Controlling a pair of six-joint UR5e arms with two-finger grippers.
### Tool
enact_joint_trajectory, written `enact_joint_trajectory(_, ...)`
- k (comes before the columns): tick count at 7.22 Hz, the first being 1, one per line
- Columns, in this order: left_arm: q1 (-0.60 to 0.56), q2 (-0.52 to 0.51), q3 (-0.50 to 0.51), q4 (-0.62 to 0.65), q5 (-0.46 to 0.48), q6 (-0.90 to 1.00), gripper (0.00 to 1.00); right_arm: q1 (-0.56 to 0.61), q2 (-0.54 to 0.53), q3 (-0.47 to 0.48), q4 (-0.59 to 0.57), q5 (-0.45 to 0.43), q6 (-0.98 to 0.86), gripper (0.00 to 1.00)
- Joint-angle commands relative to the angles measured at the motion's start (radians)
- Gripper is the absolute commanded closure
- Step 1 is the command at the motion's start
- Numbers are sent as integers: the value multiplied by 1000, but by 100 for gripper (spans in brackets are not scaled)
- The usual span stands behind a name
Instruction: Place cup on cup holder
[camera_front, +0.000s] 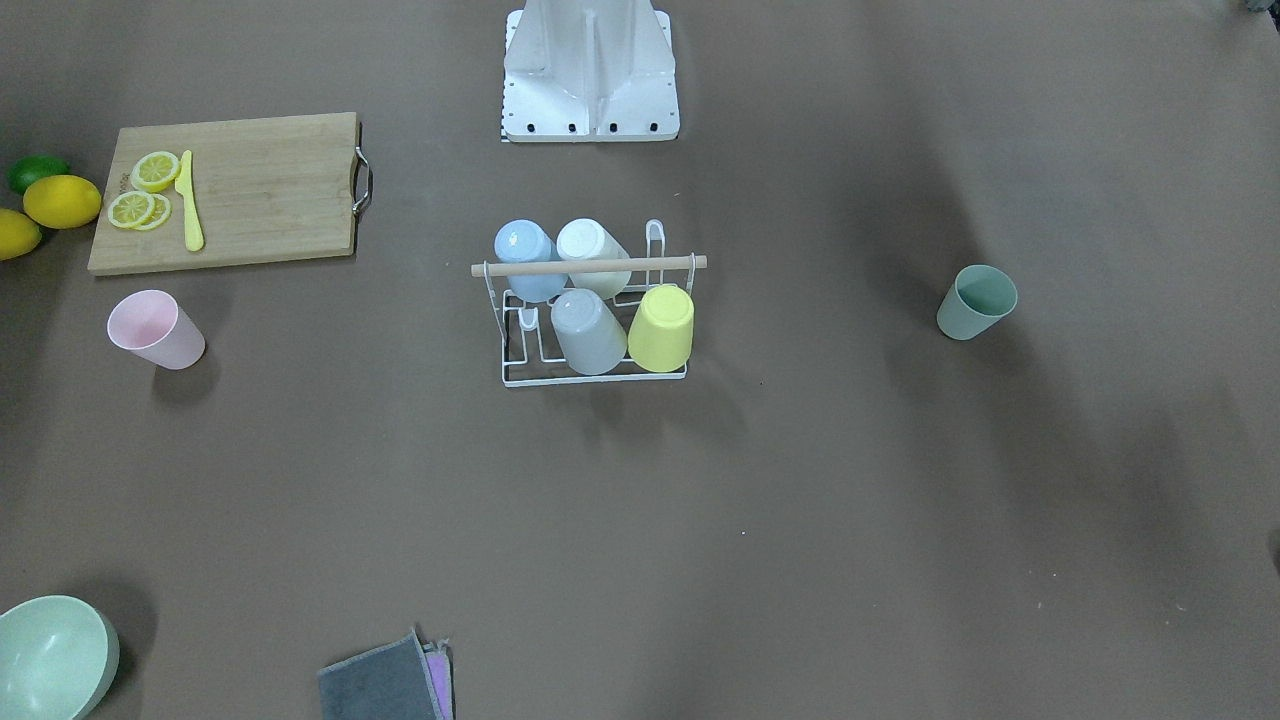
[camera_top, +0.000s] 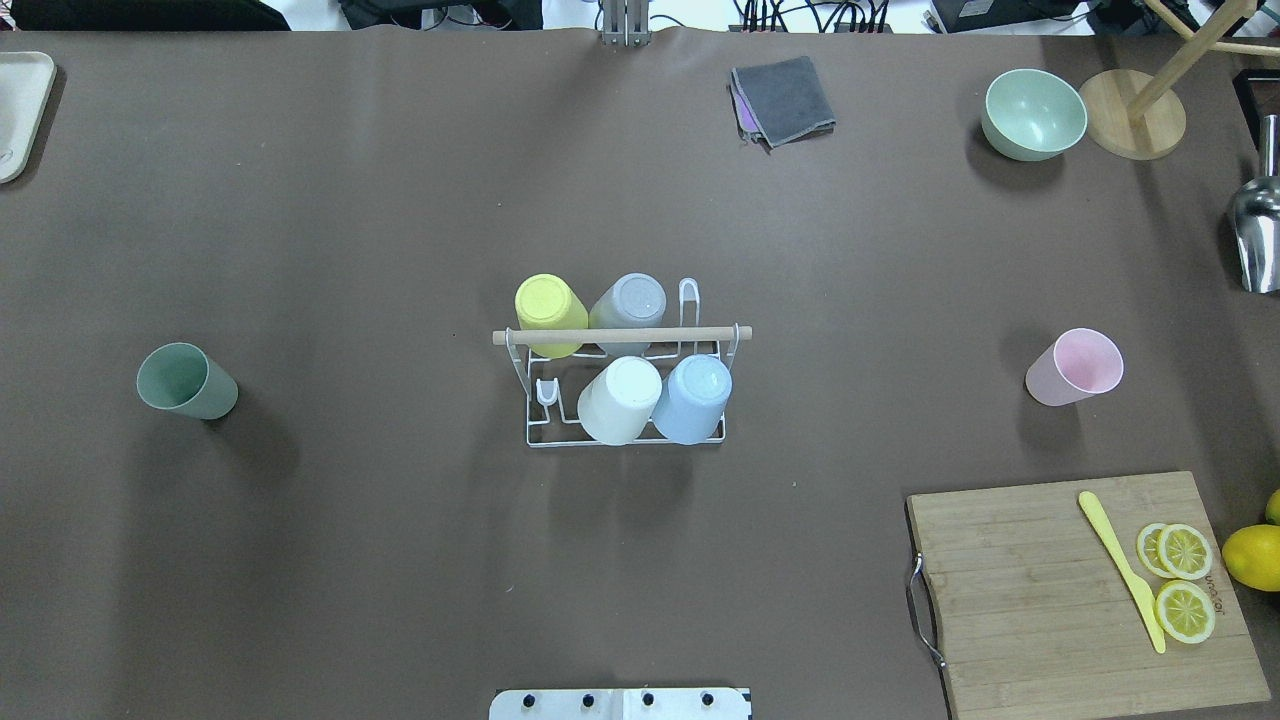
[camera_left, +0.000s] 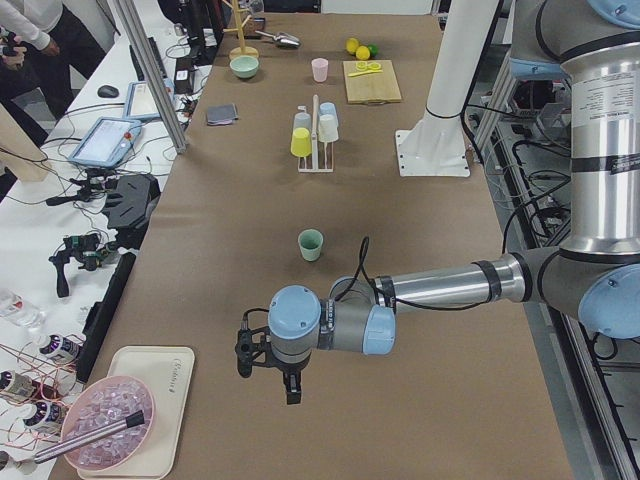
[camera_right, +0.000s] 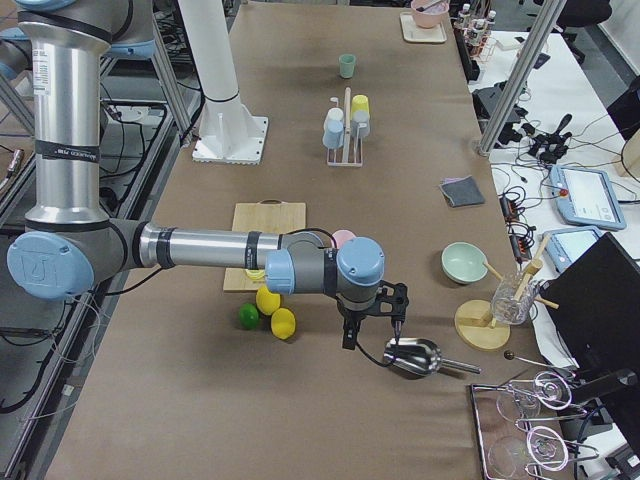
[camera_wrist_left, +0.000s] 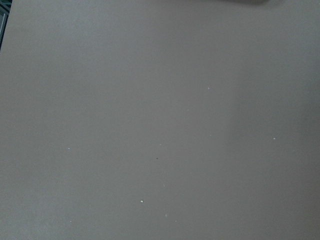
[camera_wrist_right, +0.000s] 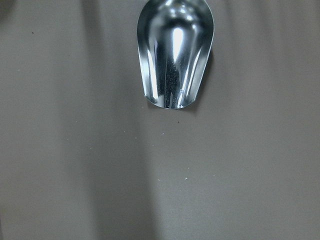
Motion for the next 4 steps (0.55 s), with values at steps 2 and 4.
enact_joint_trajectory(2,0,10,-90,9,-1,-48,2,-39,62,0,-56,-5,1,0)
enact_joint_trajectory(4,2,-44,-83,19,0,-94,2,-156,177,-6,-161,-14,15,0)
